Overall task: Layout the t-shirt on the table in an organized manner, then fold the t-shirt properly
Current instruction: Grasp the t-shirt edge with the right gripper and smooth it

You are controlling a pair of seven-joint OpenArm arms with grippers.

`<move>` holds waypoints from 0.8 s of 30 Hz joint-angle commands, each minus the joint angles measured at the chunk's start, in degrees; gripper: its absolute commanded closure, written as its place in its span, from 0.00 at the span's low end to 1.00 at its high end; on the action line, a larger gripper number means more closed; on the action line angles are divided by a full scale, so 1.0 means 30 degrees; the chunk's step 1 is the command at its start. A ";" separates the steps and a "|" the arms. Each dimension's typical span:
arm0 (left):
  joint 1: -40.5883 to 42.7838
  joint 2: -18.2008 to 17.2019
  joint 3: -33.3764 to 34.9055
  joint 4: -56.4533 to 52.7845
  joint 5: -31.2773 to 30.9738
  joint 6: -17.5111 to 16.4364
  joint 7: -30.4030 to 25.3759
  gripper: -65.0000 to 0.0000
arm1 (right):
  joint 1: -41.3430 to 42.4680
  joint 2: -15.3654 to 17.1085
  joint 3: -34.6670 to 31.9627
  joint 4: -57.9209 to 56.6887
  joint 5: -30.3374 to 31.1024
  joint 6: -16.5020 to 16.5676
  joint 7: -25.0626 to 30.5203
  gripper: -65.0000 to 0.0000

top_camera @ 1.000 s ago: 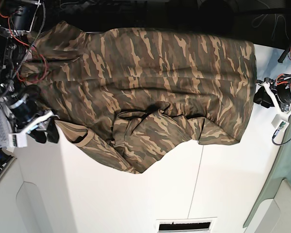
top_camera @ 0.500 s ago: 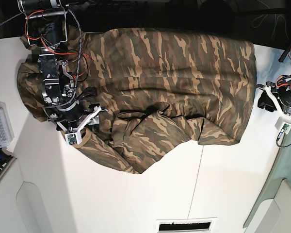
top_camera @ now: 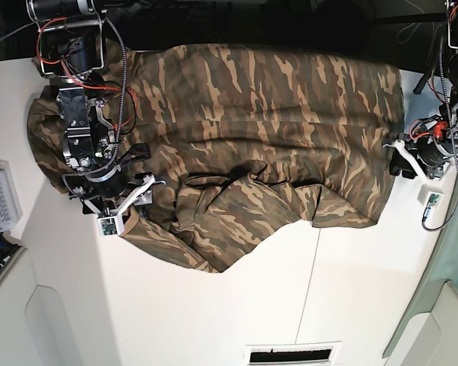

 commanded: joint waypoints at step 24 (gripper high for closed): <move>-0.5479 0.0379 0.3446 -0.7563 0.2477 -0.0007 -0.0831 1.00 | 0.0991 0.0321 0.1749 0.0408 -0.0073 -0.0138 0.0401 1.00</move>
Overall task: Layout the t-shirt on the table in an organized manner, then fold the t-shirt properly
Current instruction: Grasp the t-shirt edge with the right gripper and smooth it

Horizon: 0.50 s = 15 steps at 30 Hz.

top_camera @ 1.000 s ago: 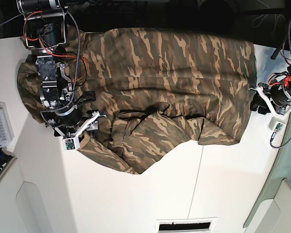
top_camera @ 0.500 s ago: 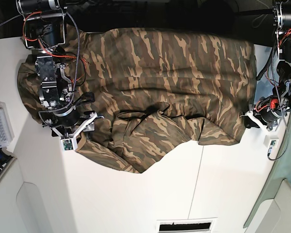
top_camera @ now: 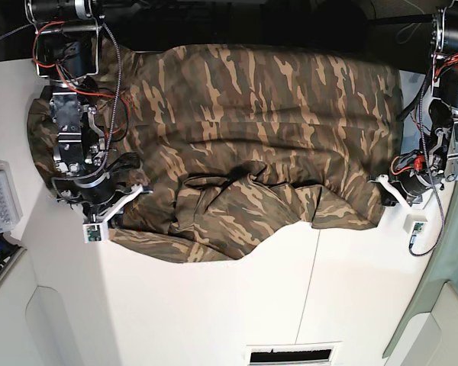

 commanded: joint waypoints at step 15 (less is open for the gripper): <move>0.0029 -0.2659 -0.0036 -0.0015 -0.0262 -0.2091 0.3264 0.81 | 0.1115 0.1209 0.5938 0.0444 0.3016 0.0204 -0.2470 0.54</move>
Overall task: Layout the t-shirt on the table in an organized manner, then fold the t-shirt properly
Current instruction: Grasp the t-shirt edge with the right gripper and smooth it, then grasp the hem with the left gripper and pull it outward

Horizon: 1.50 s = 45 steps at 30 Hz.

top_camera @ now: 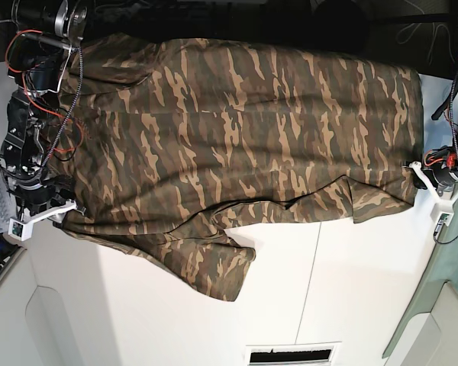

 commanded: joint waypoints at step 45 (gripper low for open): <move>-0.0146 0.4954 -0.1107 0.4561 -0.0175 0.4284 0.1341 0.56 | -0.7038 -0.2907 -0.0597 0.8728 0.4707 0.4262 -0.3723 0.49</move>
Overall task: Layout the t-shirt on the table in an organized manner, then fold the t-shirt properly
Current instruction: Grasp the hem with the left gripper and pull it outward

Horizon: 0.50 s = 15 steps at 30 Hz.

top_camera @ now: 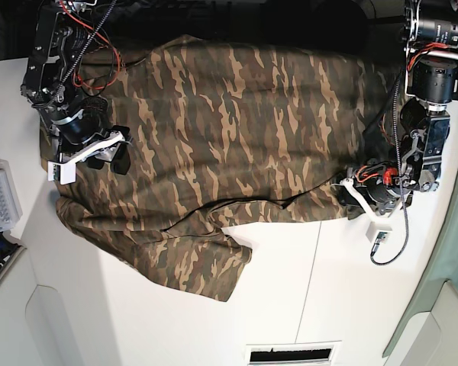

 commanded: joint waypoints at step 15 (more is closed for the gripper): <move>-0.2361 -0.0918 -0.0109 0.0029 0.1137 0.2113 -0.0903 1.00 | 0.0197 0.0117 -0.0029 -0.2280 0.0211 0.0073 0.1304 0.49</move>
